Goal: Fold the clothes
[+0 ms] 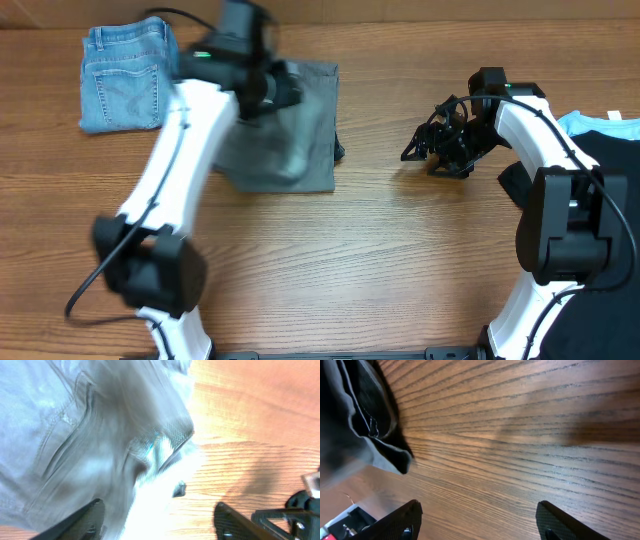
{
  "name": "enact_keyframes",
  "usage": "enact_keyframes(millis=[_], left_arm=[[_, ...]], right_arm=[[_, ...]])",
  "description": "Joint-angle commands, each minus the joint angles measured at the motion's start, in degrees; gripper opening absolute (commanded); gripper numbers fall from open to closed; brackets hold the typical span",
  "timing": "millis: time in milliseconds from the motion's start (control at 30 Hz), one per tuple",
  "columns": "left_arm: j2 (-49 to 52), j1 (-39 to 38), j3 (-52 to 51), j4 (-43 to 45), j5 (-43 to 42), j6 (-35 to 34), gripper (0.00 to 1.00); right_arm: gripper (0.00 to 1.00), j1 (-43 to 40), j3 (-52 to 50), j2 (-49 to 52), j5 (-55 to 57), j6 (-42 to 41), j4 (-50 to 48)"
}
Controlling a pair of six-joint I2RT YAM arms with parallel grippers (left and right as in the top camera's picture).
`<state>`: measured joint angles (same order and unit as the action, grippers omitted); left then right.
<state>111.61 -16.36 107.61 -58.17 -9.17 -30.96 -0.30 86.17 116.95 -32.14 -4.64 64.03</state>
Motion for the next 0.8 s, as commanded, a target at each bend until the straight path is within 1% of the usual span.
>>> enact_keyframes(millis=[0,100,167,300,433,500,567,633,700,767], left_arm=[[3.61,-1.95,0.17,1.22,1.27,-3.74,0.74],[3.65,-1.49,0.20,0.90,-0.39,-2.40,0.70],[3.08,-0.66,0.22,-0.42,-0.72,-0.50,0.72],[1.29,2.08,0.24,-4.33,-0.76,2.29,0.72],[-0.11,5.27,0.24,-10.49,-0.74,8.37,0.74],[-0.15,6.80,0.24,-13.73,-0.72,11.39,0.75],[0.02,8.15,0.22,-16.90,0.28,13.99,0.79],[0.15,9.60,0.20,-19.61,3.72,14.45,0.85],[0.26,10.99,0.15,-20.68,6.14,14.64,0.92],[0.42,12.52,0.11,-20.74,7.08,15.76,0.98]], right_arm=[[0.77,0.02,-0.09,-1.42,0.15,0.46,0.11],[0.77,0.02,-0.09,-1.42,0.04,1.20,0.70],[0.77,0.24,-0.09,-1.42,-1.20,3.96,0.92],[0.78,1.46,-0.09,-1.42,-4.02,6.62,0.37],[0.80,4.22,-0.11,-1.42,-13.27,14.95,-0.79],[0.80,6.38,-0.09,-1.42,-14.23,15.39,-1.97],[0.81,8.72,-0.28,-1.42,-13.57,14.60,-3.91],[0.83,10.95,-0.74,-1.36,-10.49,10.32,-6.97],[0.88,13.18,-1.18,-0.92,-6.62,6.80,-10.36],[0.91,15.39,-1.92,-0.31,-6.10,6.10,-14.38]])
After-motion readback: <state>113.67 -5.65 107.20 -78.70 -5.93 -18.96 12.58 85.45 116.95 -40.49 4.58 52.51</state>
